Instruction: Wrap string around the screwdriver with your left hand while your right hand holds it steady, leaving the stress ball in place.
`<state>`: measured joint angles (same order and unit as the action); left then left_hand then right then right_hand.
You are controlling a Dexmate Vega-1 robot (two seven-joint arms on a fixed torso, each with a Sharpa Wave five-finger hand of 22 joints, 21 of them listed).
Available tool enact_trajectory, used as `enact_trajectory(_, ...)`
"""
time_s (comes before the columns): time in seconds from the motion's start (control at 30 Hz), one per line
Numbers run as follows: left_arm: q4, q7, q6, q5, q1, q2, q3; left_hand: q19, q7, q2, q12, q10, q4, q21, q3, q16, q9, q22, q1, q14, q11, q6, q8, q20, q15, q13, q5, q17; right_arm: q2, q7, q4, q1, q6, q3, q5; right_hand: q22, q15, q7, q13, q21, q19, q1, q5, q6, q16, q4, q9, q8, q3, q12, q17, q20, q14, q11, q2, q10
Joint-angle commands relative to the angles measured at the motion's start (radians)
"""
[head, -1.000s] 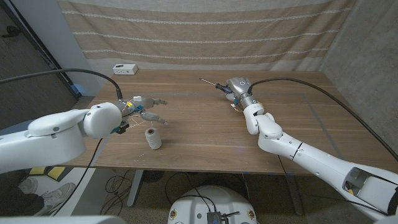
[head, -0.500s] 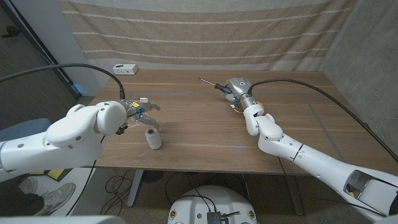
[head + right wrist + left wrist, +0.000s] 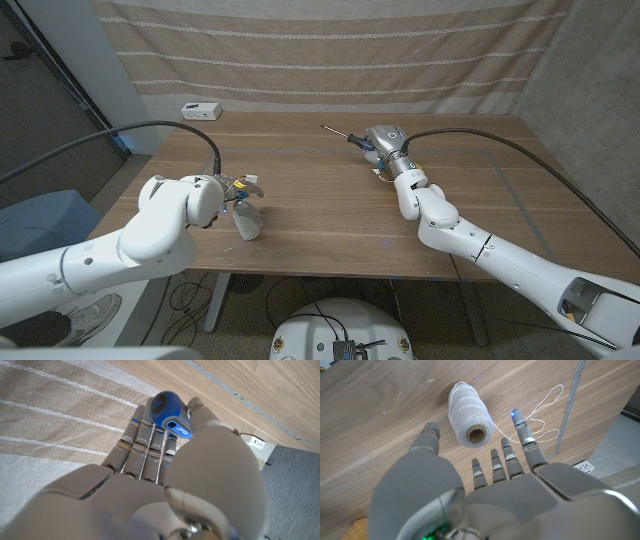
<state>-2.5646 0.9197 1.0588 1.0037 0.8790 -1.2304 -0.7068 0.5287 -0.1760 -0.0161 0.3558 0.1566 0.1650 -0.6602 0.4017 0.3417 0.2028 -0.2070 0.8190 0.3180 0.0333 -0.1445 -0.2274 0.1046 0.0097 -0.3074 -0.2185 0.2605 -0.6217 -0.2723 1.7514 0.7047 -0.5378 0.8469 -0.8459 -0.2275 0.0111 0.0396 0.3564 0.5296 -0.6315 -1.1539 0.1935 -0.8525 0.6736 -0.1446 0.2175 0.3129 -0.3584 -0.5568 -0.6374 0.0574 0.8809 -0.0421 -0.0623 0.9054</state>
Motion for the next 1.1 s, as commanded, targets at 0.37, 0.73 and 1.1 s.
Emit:
enact_trajectory(0.37, 0.25, 0.458, -0.729, 0.788, 0.282, 0.713, 0.353, 0.079, -0.042, 0.023, 0.003, -0.102, -0.017, -0.083, -0.07, 0.068, 0.005, -0.009, 0.084, 0.054, 0.001, 0.103, 0.035, -0.06, -0.027, -0.075, 0.025, 0.09, -0.008, -0.013, 0.028, 0.016, 0.011, -0.017, -0.014, -0.001, 0.207, -0.103, 0.045, 0.015, 0.014, -0.099, 0.005, -0.149, -0.008, 0.013, 0.003, 0.008, -0.016, -0.016, -0.008, -0.003, 0.123, 0.1, -0.103, 0.106)
enact_trajectory(0.73, 0.264, 0.328, -0.915, 0.858, 0.367, 0.913, 0.481, 0.302, 0.221, -0.14, 0.418, 0.583, 0.014, -0.356, 0.071, 0.235, 0.092, -0.005, 0.396, 0.729, -0.11, -0.635, -0.235, -0.29, -0.239, -0.259, 0.022, 0.157, -0.011, -0.014, 0.051, 0.031, -0.009, -0.024, -0.038, 0.001, 0.207, -0.105, 0.047, 0.021, 0.022, -0.098, 0.006, -0.15, -0.014, 0.013, 0.003, 0.007, -0.016, -0.016, -0.013, -0.004, 0.126, 0.101, -0.102, 0.106)
enact_trajectory(1.1, 0.194, -0.195, -0.697, 0.648, 0.517, 0.742, 0.514, 0.36, 0.28, -0.099, 0.421, 0.634, 0.021, -0.436, 0.1, 0.234, 0.097, 0.0, 0.483, 0.852, -0.039, -0.722, -0.249, -0.321, -0.24, -0.258, 0.044, 0.166, -0.01, -0.013, 0.063, 0.04, -0.011, -0.024, -0.057, 0.002, 0.208, -0.107, 0.047, 0.027, 0.026, -0.099, 0.006, -0.15, -0.018, 0.013, 0.003, 0.006, -0.017, -0.016, -0.018, -0.002, 0.128, 0.099, -0.101, 0.107)
